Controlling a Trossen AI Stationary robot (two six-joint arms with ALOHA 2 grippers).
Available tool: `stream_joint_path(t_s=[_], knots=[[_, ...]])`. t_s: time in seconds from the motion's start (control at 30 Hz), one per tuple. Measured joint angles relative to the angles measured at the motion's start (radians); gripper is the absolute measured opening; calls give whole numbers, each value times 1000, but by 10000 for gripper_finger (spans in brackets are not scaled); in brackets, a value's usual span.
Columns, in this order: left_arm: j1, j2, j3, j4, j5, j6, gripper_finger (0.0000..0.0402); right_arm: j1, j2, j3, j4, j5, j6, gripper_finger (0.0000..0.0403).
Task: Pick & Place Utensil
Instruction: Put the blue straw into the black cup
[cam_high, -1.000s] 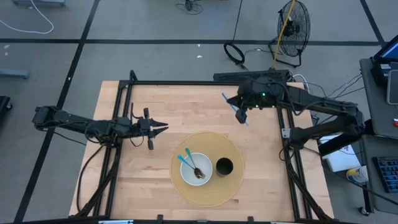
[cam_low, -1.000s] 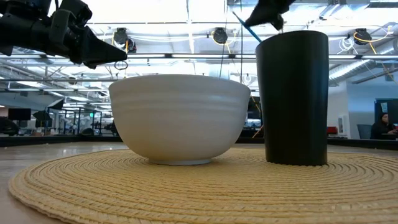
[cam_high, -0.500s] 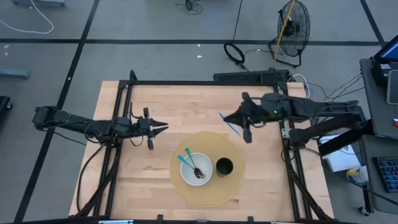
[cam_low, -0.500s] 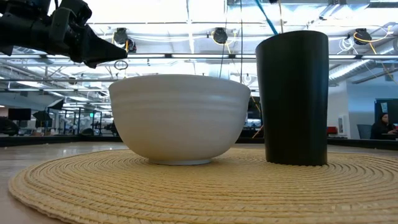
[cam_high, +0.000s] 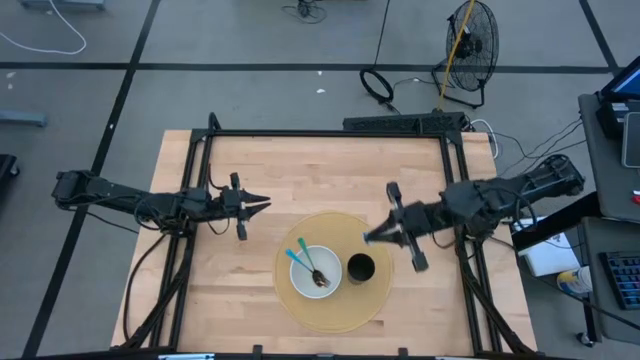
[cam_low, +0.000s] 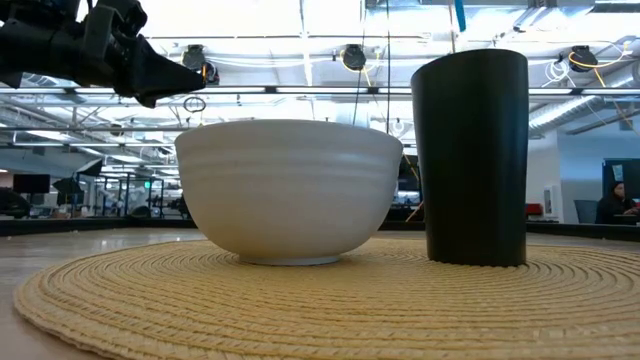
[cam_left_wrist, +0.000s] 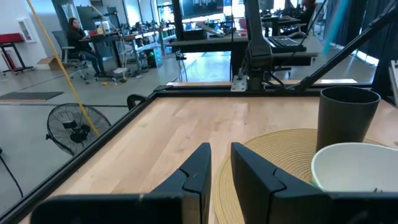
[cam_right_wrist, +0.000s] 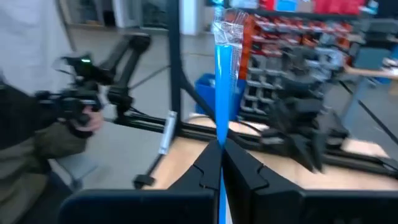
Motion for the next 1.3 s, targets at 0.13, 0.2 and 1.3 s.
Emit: stream_joint_path(t_s=[0.13,0.2,1.3], knots=[[0,0,0,2,0,-5,67,71,2,-89,159,20,-20,0],[0,0,0,2,0,-14,67,103,-6,-136,221,70,-29,0],[0,0,0,9,0,-31,67,173,-129,-838,1082,343,105,0]])
